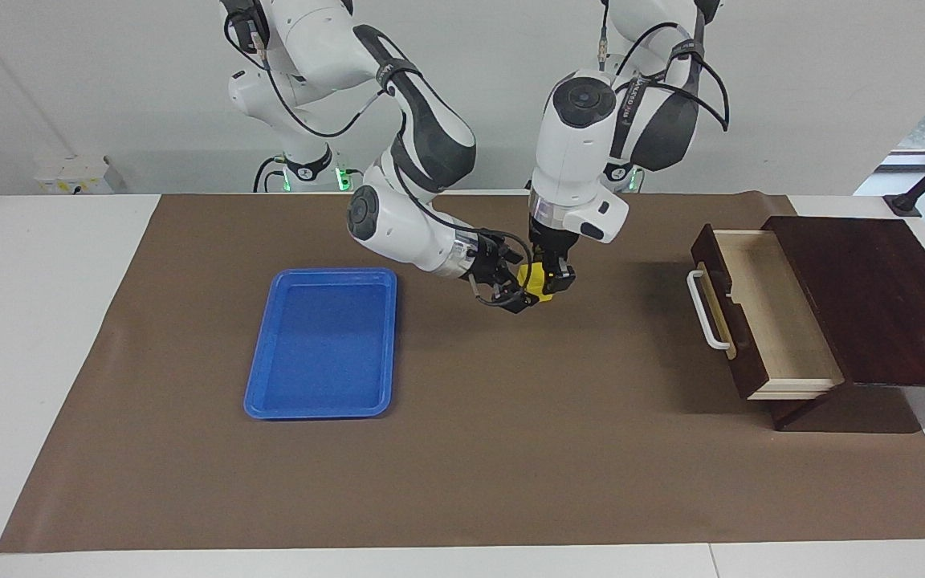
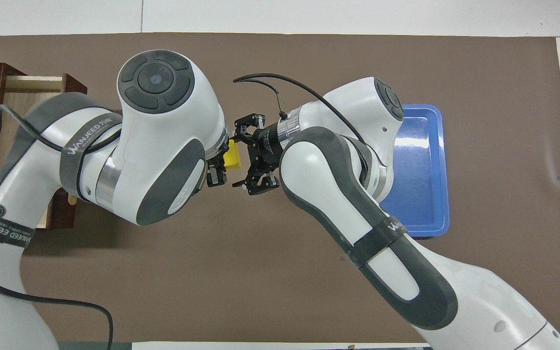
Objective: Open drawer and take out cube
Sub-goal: 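Grasp the yellow cube with the right gripper from the left gripper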
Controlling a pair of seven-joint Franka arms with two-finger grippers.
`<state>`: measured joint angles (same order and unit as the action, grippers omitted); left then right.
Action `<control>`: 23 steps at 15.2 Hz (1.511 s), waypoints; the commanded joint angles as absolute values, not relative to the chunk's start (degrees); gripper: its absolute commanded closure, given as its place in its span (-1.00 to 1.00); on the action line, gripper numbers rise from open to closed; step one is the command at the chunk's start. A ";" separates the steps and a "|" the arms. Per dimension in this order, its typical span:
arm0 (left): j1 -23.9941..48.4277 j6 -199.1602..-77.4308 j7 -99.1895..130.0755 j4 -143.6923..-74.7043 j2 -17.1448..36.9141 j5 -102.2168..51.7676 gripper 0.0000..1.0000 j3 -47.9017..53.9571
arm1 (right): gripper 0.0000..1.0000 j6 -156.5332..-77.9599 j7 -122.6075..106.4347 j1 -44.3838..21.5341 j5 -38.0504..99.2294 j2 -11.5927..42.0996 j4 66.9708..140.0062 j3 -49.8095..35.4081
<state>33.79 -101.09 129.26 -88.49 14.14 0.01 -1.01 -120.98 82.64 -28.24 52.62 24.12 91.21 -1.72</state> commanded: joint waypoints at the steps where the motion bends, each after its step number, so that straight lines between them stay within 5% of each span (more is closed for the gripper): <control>1: 34.28 -102.22 130.25 -88.59 14.06 1.32 1.00 -1.49 | 0.99 -119.97 84.98 -29.00 50.54 24.79 90.18 -1.85; 11: 34.37 -102.22 129.99 -88.51 13.97 1.32 1.00 -1.41 | 1.00 -119.00 85.43 -27.77 50.10 24.79 88.86 -1.85; 12: 34.28 -102.13 129.73 -88.51 13.97 1.32 0.45 -1.32 | 1.00 -119.00 85.43 -27.77 50.10 24.79 88.86 -1.85; 13: 34.19 -101.87 129.38 -88.51 13.97 1.32 -0.84 -1.32 | 1.00 -119.00 85.43 -27.77 50.10 24.79 88.86 -1.85; 14: 33.84 -101.69 129.38 -88.51 13.97 1.32 -1.00 -1.32 | 1.00 -119.00 85.43 -27.77 50.10 24.87 88.86 -1.85; 19: 30.77 -102.04 126.75 -91.83 13.10 3.85 -1.00 -1.58 | 1.00 -117.96 85.52 -26.54 50.27 24.96 88.86 -1.85; 23: 28.49 -102.57 119.90 -101.84 8.54 13.34 -1.00 -1.58 | 1.00 -113.92 85.69 -24.36 50.19 26.01 85.17 -1.58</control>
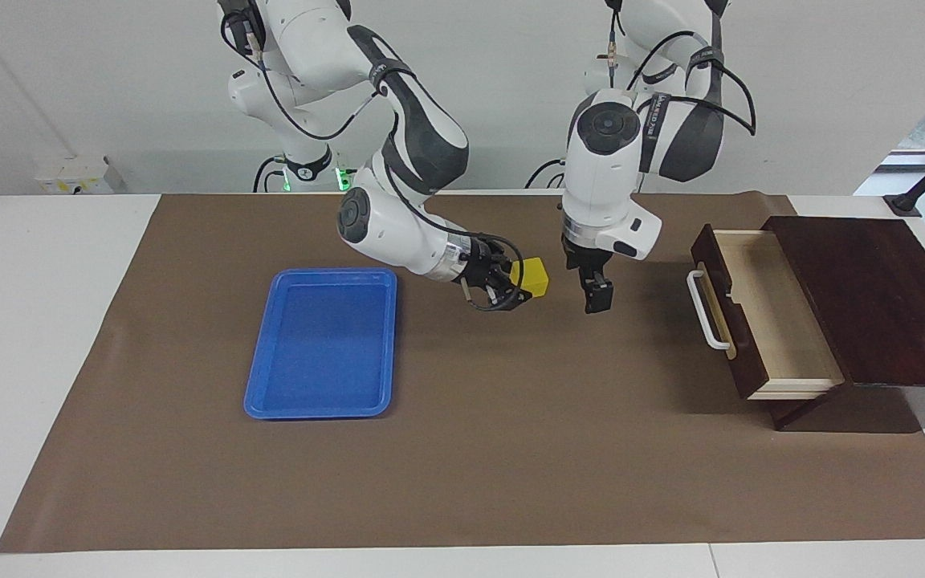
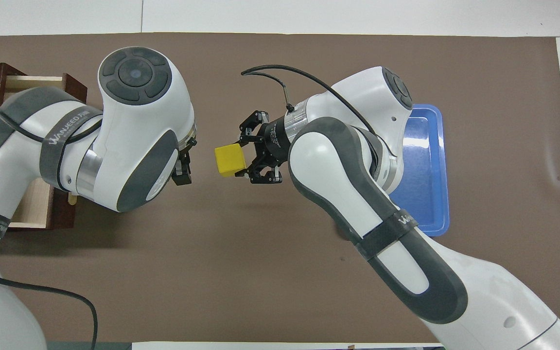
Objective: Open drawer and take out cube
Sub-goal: 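Carry the cube into the blue tray with the right gripper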
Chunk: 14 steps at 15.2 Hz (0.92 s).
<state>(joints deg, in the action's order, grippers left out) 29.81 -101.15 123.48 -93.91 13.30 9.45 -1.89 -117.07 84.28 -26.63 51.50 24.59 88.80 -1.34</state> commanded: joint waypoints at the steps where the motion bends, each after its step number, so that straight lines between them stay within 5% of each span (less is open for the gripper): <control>1: 27.52 -102.57 118.49 -104.21 7.48 15.10 -1.00 -1.67 | 1.00 -112.51 85.61 -23.04 50.19 26.02 85.17 -1.50; 7: 22.51 -106.25 114.26 -115.48 2.29 29.16 -1.00 -1.67 | 1.00 -109.61 81.76 -12.94 49.66 26.10 85.17 -1.32; 14: 15.92 -110.13 105.39 -117.07 1.93 37.52 -1.00 -1.67 | 1.00 -106.09 67.96 -2.65 45.35 24.79 93.05 -1.14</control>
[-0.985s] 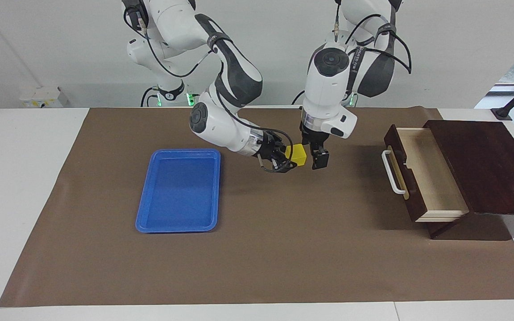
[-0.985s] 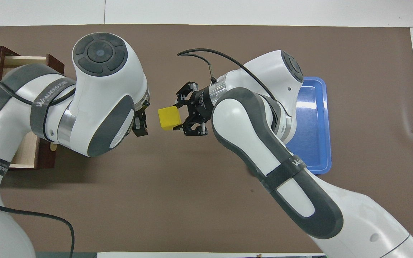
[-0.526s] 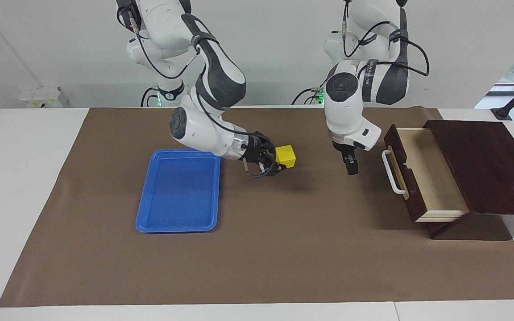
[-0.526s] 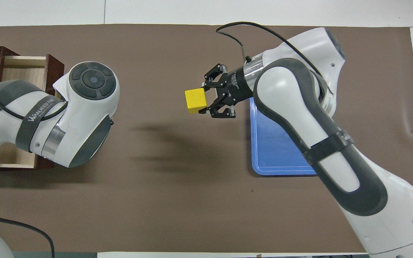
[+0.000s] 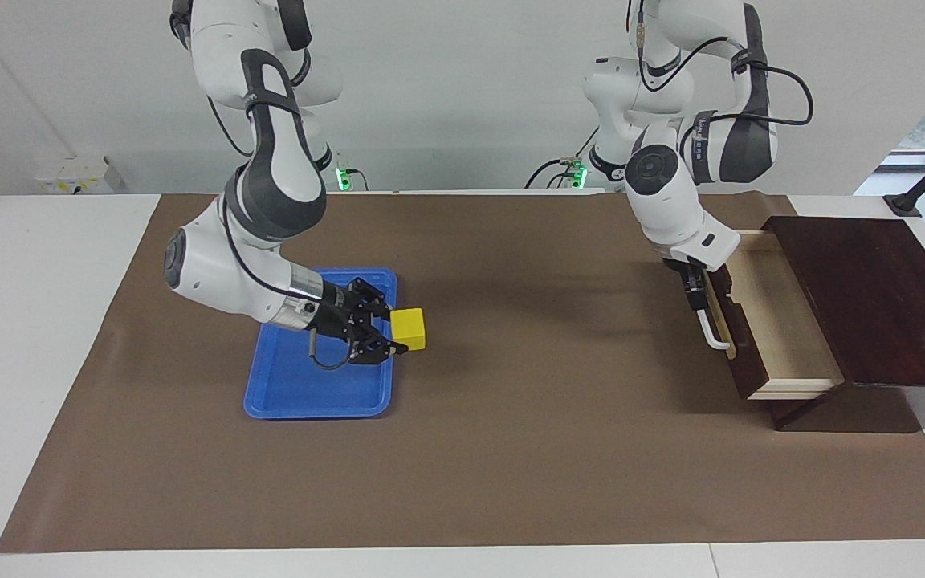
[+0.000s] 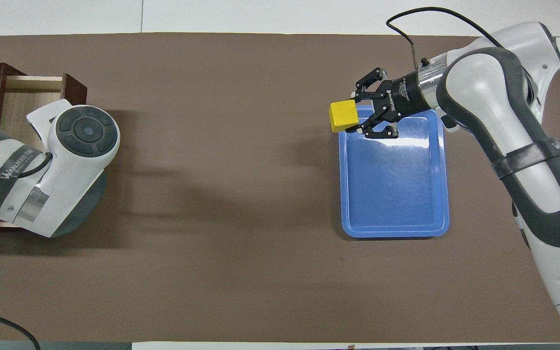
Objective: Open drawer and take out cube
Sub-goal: 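Carry the cube into the blue tray with the right gripper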
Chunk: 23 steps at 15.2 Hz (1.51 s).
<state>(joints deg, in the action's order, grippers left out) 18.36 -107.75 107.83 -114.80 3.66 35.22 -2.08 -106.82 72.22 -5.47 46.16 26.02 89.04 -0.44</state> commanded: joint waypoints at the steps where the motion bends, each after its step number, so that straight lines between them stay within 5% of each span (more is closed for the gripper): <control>1: 14.86 -110.74 103.64 -117.07 2.02 38.05 -1.00 -1.67 | 1.00 -105.91 65.76 -1.59 45.09 23.83 95.86 -1.06; 8: 4.23 -115.31 94.40 -116.46 2.72 41.04 -1.00 -1.67 | 1.00 -109.95 56.88 2.19 44.74 18.99 110.98 0.17; 13: 3.51 -115.58 93.34 -115.58 2.99 40.44 -1.00 -1.41 | 1.00 -115.20 51.59 4.57 44.82 17.32 117.50 0.26; 23: 13.17 -100.31 85.29 -94.49 4.40 5.90 -1.00 0.43 | 1.00 -120.23 50.89 4.48 45.88 15.82 122.78 0.09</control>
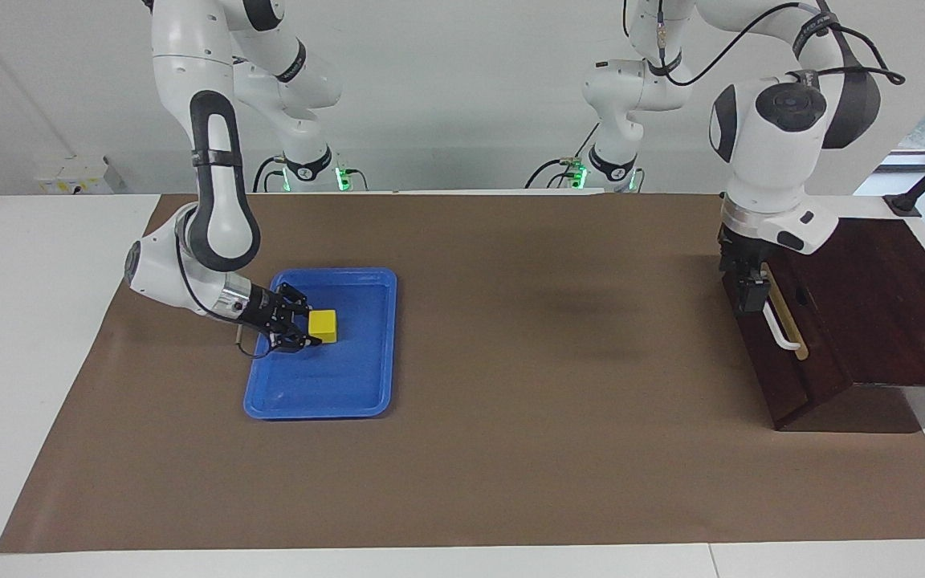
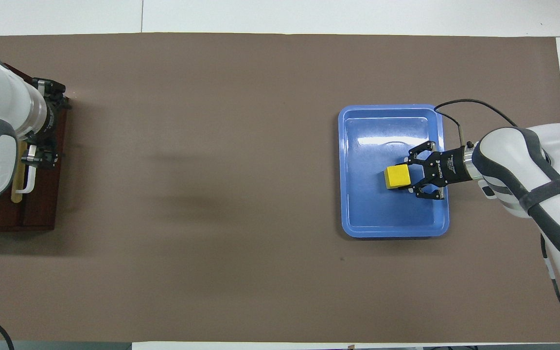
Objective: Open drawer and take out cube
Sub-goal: 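Open the right gripper while the left gripper pushes the drawer shut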
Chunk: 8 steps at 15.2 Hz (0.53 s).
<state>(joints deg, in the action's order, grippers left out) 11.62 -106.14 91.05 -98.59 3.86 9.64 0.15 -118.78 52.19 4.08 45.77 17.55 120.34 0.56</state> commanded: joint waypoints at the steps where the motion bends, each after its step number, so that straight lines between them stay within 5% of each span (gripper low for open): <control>1: 14.66 -97.59 78.99 -94.40 3.44 5.89 -1.00 1.40 | 1.00 -120.32 50.89 4.22 45.88 15.82 122.87 0.09; 3: 15.99 -94.06 65.37 -94.31 1.68 5.45 -1.00 2.11 | 0.89 -120.15 50.98 4.04 45.79 15.82 122.96 0.09; 4: 16.08 -93.17 60.95 -94.31 0.89 4.06 -1.00 2.28 | -0.94 -120.06 51.15 3.69 45.79 15.65 122.96 0.09; 8: 15.56 -88.43 43.64 -94.13 -2.19 2.37 -1.00 1.94 | -1.00 -119.62 51.68 3.69 45.70 14.33 122.70 0.18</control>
